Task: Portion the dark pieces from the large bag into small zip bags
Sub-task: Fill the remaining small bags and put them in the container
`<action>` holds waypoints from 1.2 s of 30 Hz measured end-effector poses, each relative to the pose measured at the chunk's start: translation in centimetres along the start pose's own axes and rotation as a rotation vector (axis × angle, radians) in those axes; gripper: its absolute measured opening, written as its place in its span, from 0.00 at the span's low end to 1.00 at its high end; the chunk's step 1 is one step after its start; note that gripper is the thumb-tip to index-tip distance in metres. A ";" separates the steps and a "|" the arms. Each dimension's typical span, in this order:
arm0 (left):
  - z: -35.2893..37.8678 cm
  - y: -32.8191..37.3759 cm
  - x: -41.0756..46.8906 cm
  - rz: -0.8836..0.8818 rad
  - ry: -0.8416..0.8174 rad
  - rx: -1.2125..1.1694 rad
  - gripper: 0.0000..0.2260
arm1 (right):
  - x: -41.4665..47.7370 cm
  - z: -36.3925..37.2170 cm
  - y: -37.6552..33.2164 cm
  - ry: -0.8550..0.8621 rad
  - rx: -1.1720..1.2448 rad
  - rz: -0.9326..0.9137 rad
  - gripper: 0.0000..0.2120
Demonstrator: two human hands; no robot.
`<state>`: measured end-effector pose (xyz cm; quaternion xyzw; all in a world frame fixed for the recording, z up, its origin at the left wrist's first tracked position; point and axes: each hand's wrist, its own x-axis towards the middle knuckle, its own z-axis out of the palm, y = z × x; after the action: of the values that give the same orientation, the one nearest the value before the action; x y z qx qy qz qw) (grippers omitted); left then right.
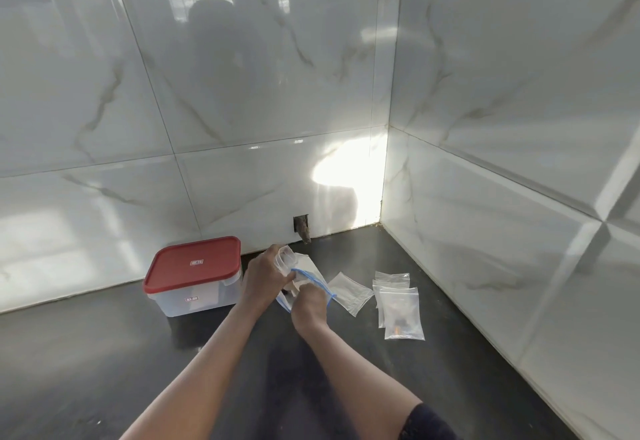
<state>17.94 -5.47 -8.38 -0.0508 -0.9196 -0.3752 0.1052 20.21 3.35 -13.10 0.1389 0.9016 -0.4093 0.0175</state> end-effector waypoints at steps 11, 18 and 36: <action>0.8 0.4 0.1 0.009 0.017 0.010 0.19 | -0.3 -0.9 0.2 0.069 0.123 0.058 0.15; 0.3 -0.2 0.5 0.014 0.028 0.003 0.17 | -0.2 -1.5 -0.7 0.018 -0.008 -0.020 0.16; 0.2 0.8 2.1 -0.013 0.020 0.092 0.10 | 2.1 -2.3 -1.3 -0.038 -0.493 -0.225 0.16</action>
<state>15.99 -4.73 -7.48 -0.0360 -0.9351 -0.3337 0.1140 18.01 4.74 -10.98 0.0216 0.9833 -0.1794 0.0218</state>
